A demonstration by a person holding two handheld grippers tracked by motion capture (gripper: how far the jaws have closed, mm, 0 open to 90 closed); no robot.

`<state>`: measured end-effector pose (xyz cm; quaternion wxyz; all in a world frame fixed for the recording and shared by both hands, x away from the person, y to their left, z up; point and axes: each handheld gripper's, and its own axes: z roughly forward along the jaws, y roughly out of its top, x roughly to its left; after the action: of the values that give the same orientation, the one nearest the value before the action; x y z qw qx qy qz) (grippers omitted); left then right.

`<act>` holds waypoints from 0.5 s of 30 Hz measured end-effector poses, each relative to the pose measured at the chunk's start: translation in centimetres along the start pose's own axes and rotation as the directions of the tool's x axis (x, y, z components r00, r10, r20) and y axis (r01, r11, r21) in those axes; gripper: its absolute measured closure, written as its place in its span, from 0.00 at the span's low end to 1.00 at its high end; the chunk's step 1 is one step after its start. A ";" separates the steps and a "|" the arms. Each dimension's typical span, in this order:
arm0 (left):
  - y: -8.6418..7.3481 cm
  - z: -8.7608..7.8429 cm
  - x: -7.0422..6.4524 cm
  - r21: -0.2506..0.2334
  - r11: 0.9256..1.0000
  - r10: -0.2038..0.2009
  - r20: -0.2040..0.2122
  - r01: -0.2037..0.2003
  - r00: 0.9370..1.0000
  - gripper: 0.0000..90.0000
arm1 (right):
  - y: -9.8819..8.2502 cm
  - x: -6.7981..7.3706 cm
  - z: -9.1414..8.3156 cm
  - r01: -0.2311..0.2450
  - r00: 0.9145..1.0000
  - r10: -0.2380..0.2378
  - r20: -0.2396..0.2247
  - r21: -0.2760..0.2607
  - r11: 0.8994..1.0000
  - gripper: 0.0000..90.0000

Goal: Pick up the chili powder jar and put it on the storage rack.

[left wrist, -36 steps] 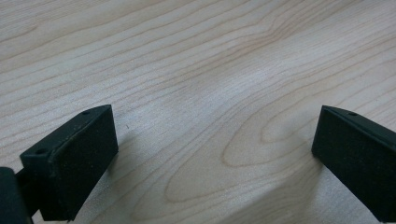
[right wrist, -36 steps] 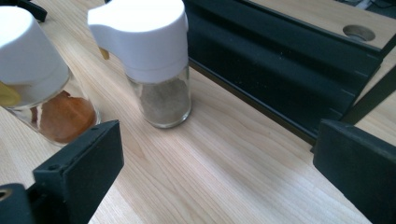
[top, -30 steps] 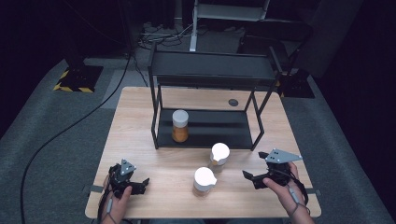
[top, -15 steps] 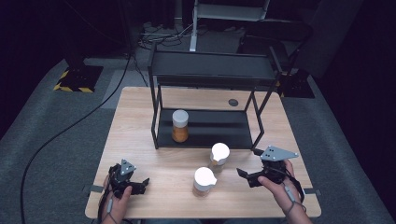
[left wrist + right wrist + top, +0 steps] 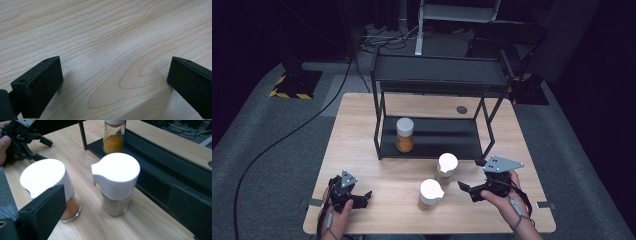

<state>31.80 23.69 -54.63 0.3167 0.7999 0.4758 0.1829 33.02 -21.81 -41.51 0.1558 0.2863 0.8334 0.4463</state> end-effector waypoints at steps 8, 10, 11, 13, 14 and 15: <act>0.0 0.0 0.0 0.000 1.000 0.000 0.000 0.000 1.000 0.00 | 0.9 1.1 0.6 0.013 1.000 -0.014 -0.026 -0.012 1.000 0.02; 0.0 0.0 0.0 0.000 1.000 0.000 0.000 0.000 1.000 0.00 | 1.2 1.4 0.7 0.017 0.999 -0.017 -0.035 -0.017 1.000 0.02; 0.0 0.0 0.0 0.000 1.000 0.000 0.000 0.000 1.000 0.00 | 1.3 1.6 0.8 0.018 0.999 -0.019 -0.038 -0.019 1.000 0.02; 0.0 0.0 0.0 0.000 1.000 0.000 0.000 0.000 1.000 0.00 | 1.5 1.9 0.9 0.024 0.999 -0.025 -0.045 -0.022 0.999 0.02; 0.0 0.0 0.0 0.000 1.000 0.000 0.000 0.000 1.000 0.00 | 1.5 2.0 1.0 0.026 0.999 -0.027 -0.047 -0.023 0.999 0.02; 0.0 0.0 0.0 0.000 1.000 0.000 0.000 0.000 1.000 0.00 | 1.6 2.1 1.0 0.025 0.998 -0.026 -0.050 -0.025 0.999 0.02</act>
<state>31.80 23.69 -54.63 0.3168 0.7999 0.4758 0.1829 32.44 -19.17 -40.74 0.1442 0.2623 0.8353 0.4612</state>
